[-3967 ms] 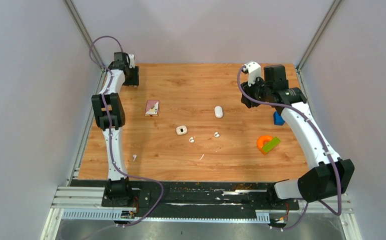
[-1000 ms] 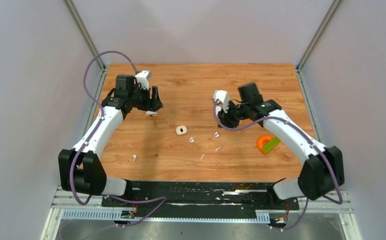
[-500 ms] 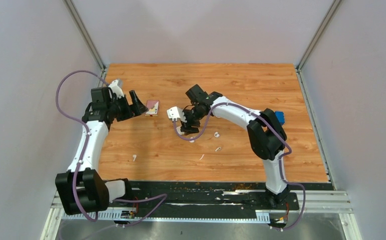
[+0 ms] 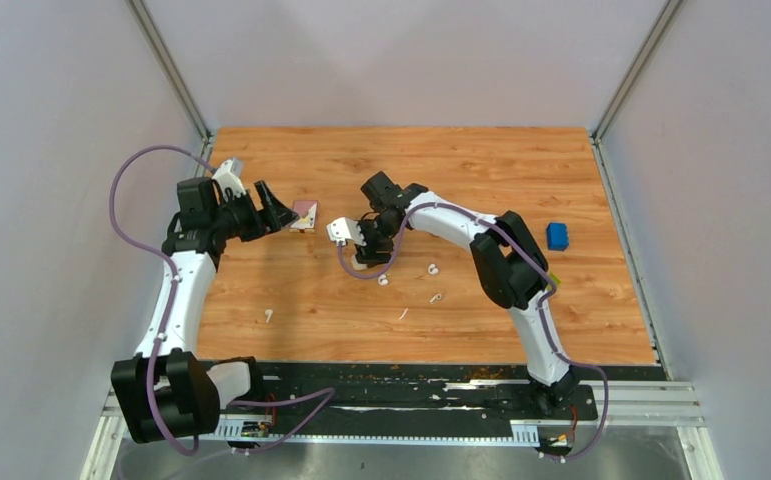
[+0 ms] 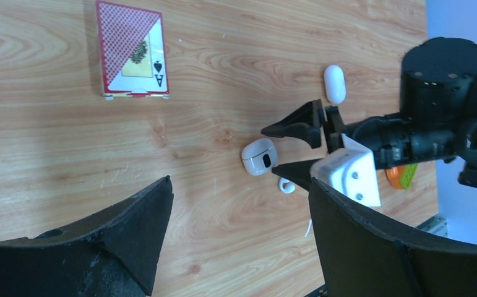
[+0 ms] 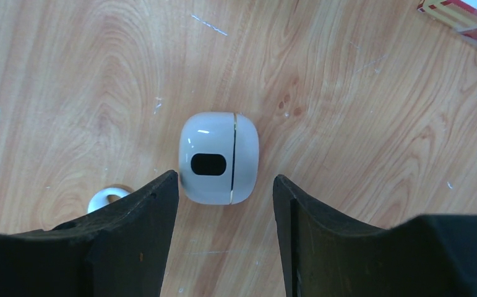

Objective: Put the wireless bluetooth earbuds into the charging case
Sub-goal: Pick up the earbud from the center of the board.

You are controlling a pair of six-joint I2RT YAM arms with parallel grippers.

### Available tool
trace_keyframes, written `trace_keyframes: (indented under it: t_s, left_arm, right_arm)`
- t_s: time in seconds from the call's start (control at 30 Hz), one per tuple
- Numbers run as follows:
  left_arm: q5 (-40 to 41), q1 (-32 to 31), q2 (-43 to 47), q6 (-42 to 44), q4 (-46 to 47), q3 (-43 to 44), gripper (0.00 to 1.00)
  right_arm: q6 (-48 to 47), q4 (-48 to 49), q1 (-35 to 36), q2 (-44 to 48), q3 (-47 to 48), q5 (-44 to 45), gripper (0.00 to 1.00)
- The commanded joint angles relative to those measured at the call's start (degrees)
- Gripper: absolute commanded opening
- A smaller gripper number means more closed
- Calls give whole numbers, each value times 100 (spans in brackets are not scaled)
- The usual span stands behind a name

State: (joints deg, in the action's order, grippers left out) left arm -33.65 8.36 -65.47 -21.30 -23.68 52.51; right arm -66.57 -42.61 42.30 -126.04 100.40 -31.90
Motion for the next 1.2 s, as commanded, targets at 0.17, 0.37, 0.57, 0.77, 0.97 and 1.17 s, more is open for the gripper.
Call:
trace_keyframes:
  t_s: [0.17, 0.37, 0.57, 0.77, 0.97, 1.17]
  left_arm:
    - [-335, 51, 52, -250, 447, -145, 84]
    - [-51, 47, 36, -264, 353, -270, 82]
    - [-24, 49, 44, -337, 401, -361, 81]
    - [573, 51, 89, 62, -120, -282, 79]
    - [1283, 31, -629, 2586, -2472, 1124, 76]
    - [1735, 25, -1172, 5010, -4265, 1403, 74]
  right_arm:
    - [88, -412, 85, -492, 719, 49, 53]
    - [100, -423, 128, -458, 560, -47, 53]
    - [214, -304, 218, -473, 406, 10, 52]
    - [462, -16, 330, -318, 219, 330, 47]
    - [820, -244, 296, 239, 149, 407, 54]
    - [1559, -463, -69, 1410, -80, -136, 61]
